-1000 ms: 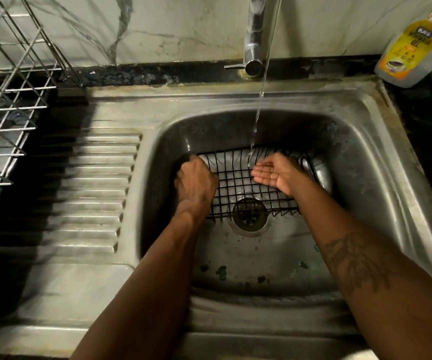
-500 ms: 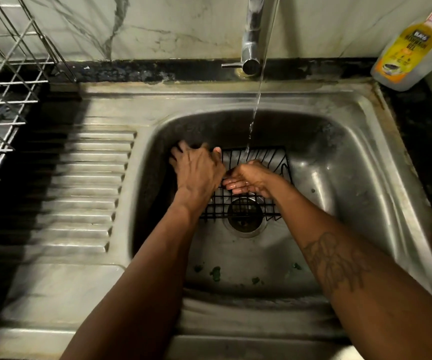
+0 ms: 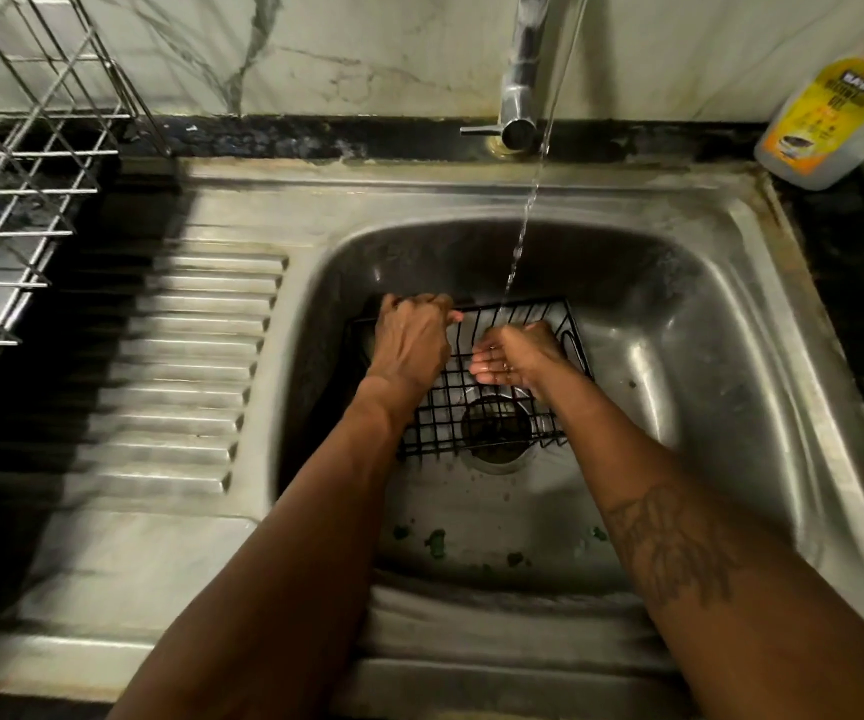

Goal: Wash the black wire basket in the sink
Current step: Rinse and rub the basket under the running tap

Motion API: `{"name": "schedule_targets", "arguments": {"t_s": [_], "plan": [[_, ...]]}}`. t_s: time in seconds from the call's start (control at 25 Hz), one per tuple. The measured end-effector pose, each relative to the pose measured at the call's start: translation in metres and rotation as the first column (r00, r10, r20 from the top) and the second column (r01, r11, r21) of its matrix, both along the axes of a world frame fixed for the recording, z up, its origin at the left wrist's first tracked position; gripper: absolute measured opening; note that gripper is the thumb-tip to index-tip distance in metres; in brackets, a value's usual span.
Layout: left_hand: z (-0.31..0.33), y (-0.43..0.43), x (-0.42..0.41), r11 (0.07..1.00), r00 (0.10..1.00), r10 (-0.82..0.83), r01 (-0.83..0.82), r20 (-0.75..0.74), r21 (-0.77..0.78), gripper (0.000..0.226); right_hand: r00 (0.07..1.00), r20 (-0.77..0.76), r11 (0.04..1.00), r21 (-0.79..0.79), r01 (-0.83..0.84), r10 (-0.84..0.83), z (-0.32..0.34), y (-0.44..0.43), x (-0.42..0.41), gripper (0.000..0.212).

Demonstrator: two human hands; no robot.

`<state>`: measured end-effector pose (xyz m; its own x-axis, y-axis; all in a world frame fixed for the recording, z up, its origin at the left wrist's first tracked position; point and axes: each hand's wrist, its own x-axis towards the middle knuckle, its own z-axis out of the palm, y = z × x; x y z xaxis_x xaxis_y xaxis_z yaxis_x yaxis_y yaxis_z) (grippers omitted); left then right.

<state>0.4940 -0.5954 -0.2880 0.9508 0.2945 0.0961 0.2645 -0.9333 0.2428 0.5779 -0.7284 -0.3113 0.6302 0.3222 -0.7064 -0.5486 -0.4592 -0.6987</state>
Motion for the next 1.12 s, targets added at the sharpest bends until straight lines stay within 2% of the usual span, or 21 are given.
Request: {"name": "schedule_targets", "arguments": {"t_s": [0.08, 0.12, 0.16, 0.24, 0.28, 0.32, 0.4, 0.48, 0.52, 0.6, 0.64, 0.72, 0.8, 0.84, 0.92, 0.96, 1.04, 1.08, 1.12], "plan": [[0.000, 0.002, -0.002, 0.998, 0.998, 0.069, -0.069, 0.000, -0.009, 0.021, 0.927, -0.180, 0.930, -0.109, -0.350, 0.328, 0.007, -0.005, 0.003, 0.019], [0.001, 0.003, -0.003, 0.994, 0.994, 0.105, -0.105, -0.008, -0.028, 0.019, 0.891, -0.200, 0.883, -0.164, -0.441, 0.407, 0.010, -0.007, 0.007, 0.019], [0.002, 0.001, -0.003, 0.989, 0.990, 0.137, -0.138, -0.017, -0.047, 0.017, 0.916, -0.133, 0.897, -0.193, -0.399, 0.379, 0.010, -0.007, 0.012, 0.019], [0.009, -0.008, -0.002, 0.985, 0.983, 0.166, -0.170, -0.080, -0.038, 0.012, 0.984, 0.098, 0.984, -0.120, -0.135, 0.147, 0.000, -0.001, 0.022, 0.020], [0.013, -0.010, -0.002, 0.986, 0.981, 0.166, -0.167, -0.106, -0.001, 0.010, 0.982, 0.176, 0.995, -0.086, -0.049, 0.064, -0.002, 0.003, 0.021, 0.020], [0.015, -0.008, -0.003, 0.986, 0.979, 0.168, -0.165, -0.113, 0.033, 0.013, 0.968, 0.240, 0.994, -0.101, -0.044, 0.067, -0.004, 0.008, 0.018, 0.018], [0.015, 0.002, -0.005, 0.983, 0.979, 0.180, -0.178, -0.098, 0.034, 0.035, 0.938, 0.278, 0.969, -0.192, -0.157, 0.207, -0.012, 0.015, 0.014, 0.016], [0.014, 0.006, -0.006, 0.981, 0.979, 0.193, -0.194, -0.062, 0.000, 0.057, 0.909, 0.192, 0.921, -0.209, -0.329, 0.369, -0.014, 0.013, 0.012, 0.017], [0.014, 0.003, -0.004, 0.983, 0.981, 0.181, -0.182, -0.063, -0.003, 0.060, 0.872, 0.141, 0.875, -0.207, -0.437, 0.469, -0.010, 0.010, 0.012, 0.019], [0.018, -0.011, 0.002, 0.997, 0.992, 0.074, -0.076, -0.105, -0.017, 0.054, 0.757, 0.050, 0.749, -0.205, -0.630, 0.651, 0.000, 0.004, 0.014, 0.019], [0.018, -0.018, 0.004, 1.000, 0.992, 0.004, -0.006, -0.127, -0.016, 0.047, 0.720, 0.031, 0.710, -0.201, -0.675, 0.694, 0.005, 0.003, 0.013, 0.018], [0.019, -0.022, 0.009, 0.999, 0.986, -0.050, 0.050, -0.160, -0.005, 0.029, 0.741, 0.061, 0.737, -0.183, -0.651, 0.669, 0.009, 0.003, 0.011, 0.012], [0.018, -0.020, 0.009, 0.999, 0.987, -0.018, 0.013, -0.162, -0.032, 0.018, 0.793, 0.256, 0.833, -0.197, -0.516, 0.552, 0.006, 0.003, 0.002, 0.007], [0.017, -0.018, 0.008, 0.998, 0.986, -0.004, -0.007, -0.164, -0.069, 0.017, 0.749, 0.421, 0.859, -0.248, -0.448, 0.512, 0.005, 0.002, -0.002, 0.007], [0.012, -0.016, 0.007, 0.991, 0.991, -0.004, -0.015, -0.137, -0.132, 0.022, 0.524, 0.706, 0.880, -0.379, -0.288, 0.476, 0.003, -0.002, -0.004, 0.007], [0.009, -0.017, 0.006, 0.989, 0.994, -0.005, -0.011, -0.109, -0.146, 0.024, 0.400, 0.797, 0.891, -0.396, -0.221, 0.453, 0.005, -0.004, -0.002, 0.002], [0.005, -0.018, 0.007, 0.982, 0.996, -0.007, -0.010, -0.085, -0.191, 0.033, 0.205, 0.911, 0.930, -0.330, -0.160, 0.358, 0.006, -0.007, 0.001, 0.014], [0.005, -0.019, 0.007, 0.975, 0.996, 0.002, -0.023, -0.091, -0.223, 0.030, 0.186, 0.926, 0.940, -0.299, -0.164, 0.327, 0.005, -0.007, 0.001, 0.018], [0.003, -0.019, 0.007, 0.969, 0.995, 0.006, -0.030, -0.096, -0.246, 0.022, 0.218, 0.923, 0.944, -0.282, -0.172, 0.316, 0.004, -0.005, 0.000, 0.021]]}}
